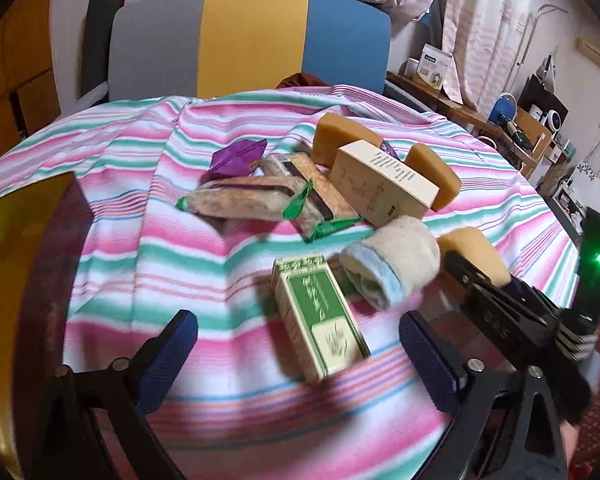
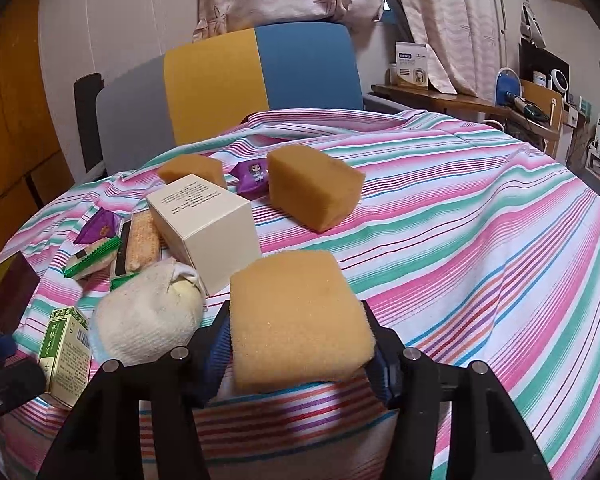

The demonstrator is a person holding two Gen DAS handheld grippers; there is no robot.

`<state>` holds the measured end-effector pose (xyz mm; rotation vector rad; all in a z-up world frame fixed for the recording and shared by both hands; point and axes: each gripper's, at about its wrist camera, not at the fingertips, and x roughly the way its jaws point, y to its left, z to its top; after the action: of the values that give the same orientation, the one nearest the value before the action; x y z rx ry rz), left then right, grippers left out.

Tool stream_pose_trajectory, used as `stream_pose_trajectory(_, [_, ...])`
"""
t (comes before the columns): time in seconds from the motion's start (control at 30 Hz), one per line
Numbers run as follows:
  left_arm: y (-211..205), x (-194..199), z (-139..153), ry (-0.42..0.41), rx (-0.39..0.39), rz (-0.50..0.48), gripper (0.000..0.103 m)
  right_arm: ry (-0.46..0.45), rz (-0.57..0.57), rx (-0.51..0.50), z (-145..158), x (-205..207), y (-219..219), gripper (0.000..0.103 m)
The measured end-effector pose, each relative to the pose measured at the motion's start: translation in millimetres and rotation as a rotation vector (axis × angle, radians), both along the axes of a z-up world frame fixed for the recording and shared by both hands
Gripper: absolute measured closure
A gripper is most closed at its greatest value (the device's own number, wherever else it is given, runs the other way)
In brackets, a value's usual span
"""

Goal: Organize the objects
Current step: 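Lift the yellow sponge with the right gripper while the left gripper grasps the green-printed box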

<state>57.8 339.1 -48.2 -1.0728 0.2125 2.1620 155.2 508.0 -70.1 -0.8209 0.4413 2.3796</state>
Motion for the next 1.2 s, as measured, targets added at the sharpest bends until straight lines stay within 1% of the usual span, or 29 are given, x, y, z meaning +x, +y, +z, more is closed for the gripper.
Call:
stream_pose_trajectory(0.03, [3,-1,-3,0.006,-0.004,-0.005,0.014,-0.001,-0.002,0.003,0,-1,1,0.045])
stream_pose_trajectory(0.07, [4,-3,-5,0.007,-0.004,-0.013,0.019,-0.001,-0.004,0.009,0,-1,0,0.045])
stream_pose_trajectory(0.13, [8,-3,-13,0.016,-0.028,-0.032,0.035,-0.002,-0.008,0.013,0,-1,-1,0.045])
stream_pose_trajectory(0.17, [8,-3,-17,0.015,-0.033,-0.042,0.038,-0.003,-0.009,0.015,0,-1,-1,0.045])
stream_pose_trajectory(0.23, [8,-4,-24,0.004,-0.047,-0.053,0.046,-0.005,-0.01,0.016,0,-1,-1,0.045])
stream_pose_trajectory(0.27, [8,-4,-27,0.001,-0.053,-0.055,0.046,-0.006,-0.012,0.018,0,-1,-1,0.045])
stream_pose_trajectory(0.3, [6,-4,-26,0.014,-0.043,-0.054,0.046,-0.006,-0.012,0.02,0,-1,-2,0.045])
stream_pose_trajectory(0.37, [4,-5,-26,0.015,-0.037,-0.055,0.047,-0.007,-0.014,0.026,1,-1,-2,0.045])
stream_pose_trajectory(0.4, [3,-5,-25,0.021,-0.032,-0.054,0.054,-0.007,-0.013,0.028,0,-1,-2,0.045])
stream_pose_trajectory(0.43, [1,-5,-25,0.03,-0.029,-0.053,0.065,-0.008,-0.014,0.03,0,-1,-3,0.045])
stream_pose_trajectory(0.47, [-1,-5,-24,0.038,-0.027,-0.052,0.071,-0.007,-0.016,0.033,1,-1,-3,0.045])
stream_pose_trajectory(0.6, [-15,-6,-19,0.024,0.011,-0.035,0.071,-0.001,-0.025,0.053,3,1,-6,0.045])
stream_pose_trajectory(0.83, [-51,0,3,0.024,0.086,0.0,0.071,0.008,-0.039,0.097,7,3,-11,0.045])
stream_pose_trajectory(1.0, [-89,-1,26,0.053,0.142,0.038,0.071,0.035,-0.055,0.138,13,8,-17,0.045])
stream_pose_trajectory(1.07, [-104,-5,33,0.061,0.151,0.061,0.071,0.04,-0.054,0.155,15,10,-20,0.045])
stream_pose_trajectory(1.2, [-143,-18,44,0.068,0.173,0.131,0.071,0.039,-0.041,0.184,23,11,-34,0.045])
